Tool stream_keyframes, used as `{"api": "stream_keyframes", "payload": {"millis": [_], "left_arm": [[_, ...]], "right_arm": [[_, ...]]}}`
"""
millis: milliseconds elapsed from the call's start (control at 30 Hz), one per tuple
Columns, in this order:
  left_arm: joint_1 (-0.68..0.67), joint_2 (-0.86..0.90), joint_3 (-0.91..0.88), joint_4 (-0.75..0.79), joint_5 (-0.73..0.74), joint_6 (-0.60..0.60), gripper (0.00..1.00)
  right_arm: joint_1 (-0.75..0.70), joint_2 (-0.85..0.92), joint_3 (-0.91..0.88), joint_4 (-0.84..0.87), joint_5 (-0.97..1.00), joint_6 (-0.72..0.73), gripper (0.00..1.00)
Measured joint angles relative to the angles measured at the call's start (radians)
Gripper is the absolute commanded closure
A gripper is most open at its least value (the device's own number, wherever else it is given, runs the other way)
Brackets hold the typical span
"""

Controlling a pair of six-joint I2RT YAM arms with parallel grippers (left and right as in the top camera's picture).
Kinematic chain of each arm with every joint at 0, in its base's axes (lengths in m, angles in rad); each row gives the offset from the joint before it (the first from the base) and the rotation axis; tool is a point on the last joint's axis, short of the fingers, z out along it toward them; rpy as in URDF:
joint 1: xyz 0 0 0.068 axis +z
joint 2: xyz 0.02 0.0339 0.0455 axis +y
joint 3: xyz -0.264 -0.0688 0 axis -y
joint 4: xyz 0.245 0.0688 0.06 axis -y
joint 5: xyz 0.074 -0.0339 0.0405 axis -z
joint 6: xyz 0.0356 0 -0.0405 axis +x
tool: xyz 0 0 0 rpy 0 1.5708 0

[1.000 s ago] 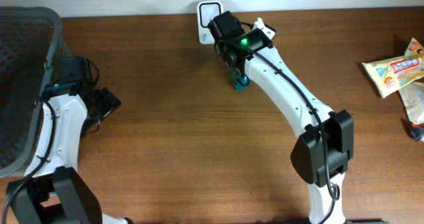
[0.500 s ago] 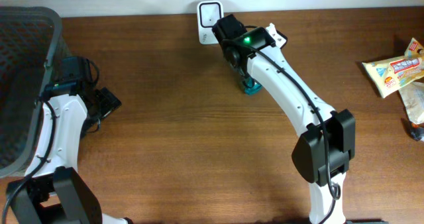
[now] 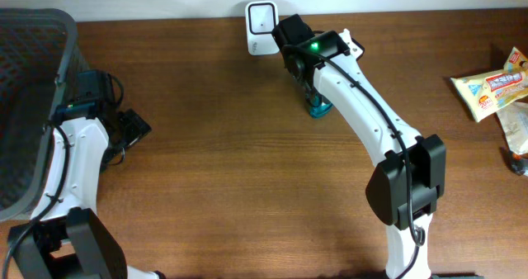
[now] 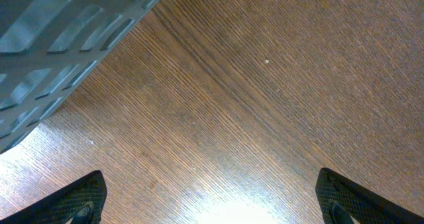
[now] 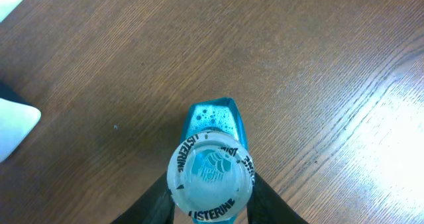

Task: Scan the item barcode
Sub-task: 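Lift the bottle and hold it near the scanner, right gripper, then set the bottle down right of the scanner and open the right gripper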

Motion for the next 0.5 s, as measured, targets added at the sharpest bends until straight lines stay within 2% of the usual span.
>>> {"api": "stream_keyframes", "payload": {"millis": [167,233,300,400,500], "left_arm": [[0.000,0.000,0.000,0.000,0.000,0.000,0.01],[0.000,0.000,0.000,0.000,0.000,0.000,0.01],[0.000,0.000,0.000,0.000,0.000,0.000,0.01],[0.000,0.000,0.000,0.000,0.000,0.000,0.01],[0.000,0.000,0.000,0.000,0.000,0.000,0.01]], "right_arm": [[-0.005,0.000,0.000,0.002,0.000,-0.016,0.49],[-0.008,0.001,0.011,0.001,0.001,-0.056,0.39],[-0.008,0.002,0.039,-0.001,0.004,-0.117,0.22],[-0.009,0.004,0.115,0.000,0.009,-0.243,0.02],[-0.009,0.004,0.190,0.000,0.012,-0.384,0.01]]}}
